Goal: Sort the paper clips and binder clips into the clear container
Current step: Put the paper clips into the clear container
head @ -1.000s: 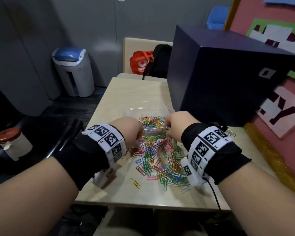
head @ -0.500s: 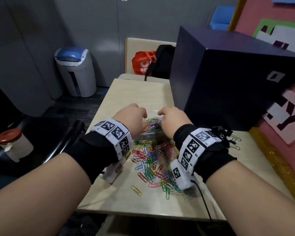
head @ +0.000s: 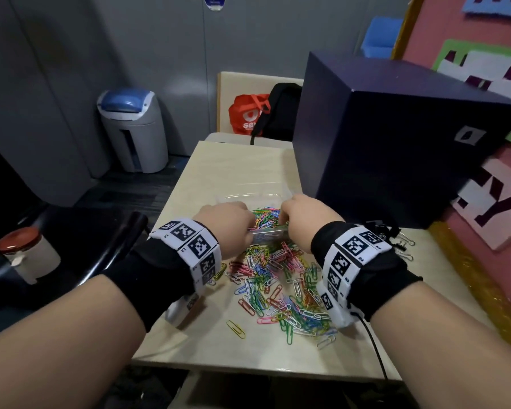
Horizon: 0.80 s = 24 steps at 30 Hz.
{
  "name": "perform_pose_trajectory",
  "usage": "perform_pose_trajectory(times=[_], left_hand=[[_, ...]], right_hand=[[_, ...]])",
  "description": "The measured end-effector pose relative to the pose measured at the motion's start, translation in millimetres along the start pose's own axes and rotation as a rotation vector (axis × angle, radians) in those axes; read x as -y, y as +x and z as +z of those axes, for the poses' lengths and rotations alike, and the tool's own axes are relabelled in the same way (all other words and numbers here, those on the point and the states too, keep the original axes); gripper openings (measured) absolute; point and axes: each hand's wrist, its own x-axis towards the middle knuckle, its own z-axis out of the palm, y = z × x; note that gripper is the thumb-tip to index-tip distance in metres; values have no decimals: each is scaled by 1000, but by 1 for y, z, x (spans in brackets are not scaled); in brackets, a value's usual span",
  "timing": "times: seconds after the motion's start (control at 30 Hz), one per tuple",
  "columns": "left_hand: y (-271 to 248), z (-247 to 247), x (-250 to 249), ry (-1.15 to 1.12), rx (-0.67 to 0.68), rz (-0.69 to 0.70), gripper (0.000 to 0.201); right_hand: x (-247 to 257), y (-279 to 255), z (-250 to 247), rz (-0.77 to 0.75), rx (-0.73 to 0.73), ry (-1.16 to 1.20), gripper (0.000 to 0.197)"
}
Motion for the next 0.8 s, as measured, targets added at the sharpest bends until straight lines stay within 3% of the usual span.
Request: perform_pose_trajectory(times=[0.17,0.27,0.37,0.47,0.57,0.67,0.73,0.8], left_hand=[[0,3,-5,52,66,-4,28],[-5,1,-3,-6,-18,0,29],[-13,-2,-3,-67,-93,28,22],[-20,-1,-5,38,52,31,24],[-27,4,-2,183,229,-58,36],[-31,8,0,172,314,-86,45],[-30,10,-2,146,321,-83,41],[-26,12,-5,125,287,-71,21]], right_hand=[[2,-4,-3,0,52,-9,46],[-2,-11,-9,7,39,-1,41],[-1,-17,-5,8,177,-117,35],[2,-17,13,17,307,-179,44],[4,-18,31,16,259,-104,53],[9,-21,40,9,266,-124,81],[14,-22,39,-21,258,-111,78],[17,-23,36,-47,250,-105,58]])
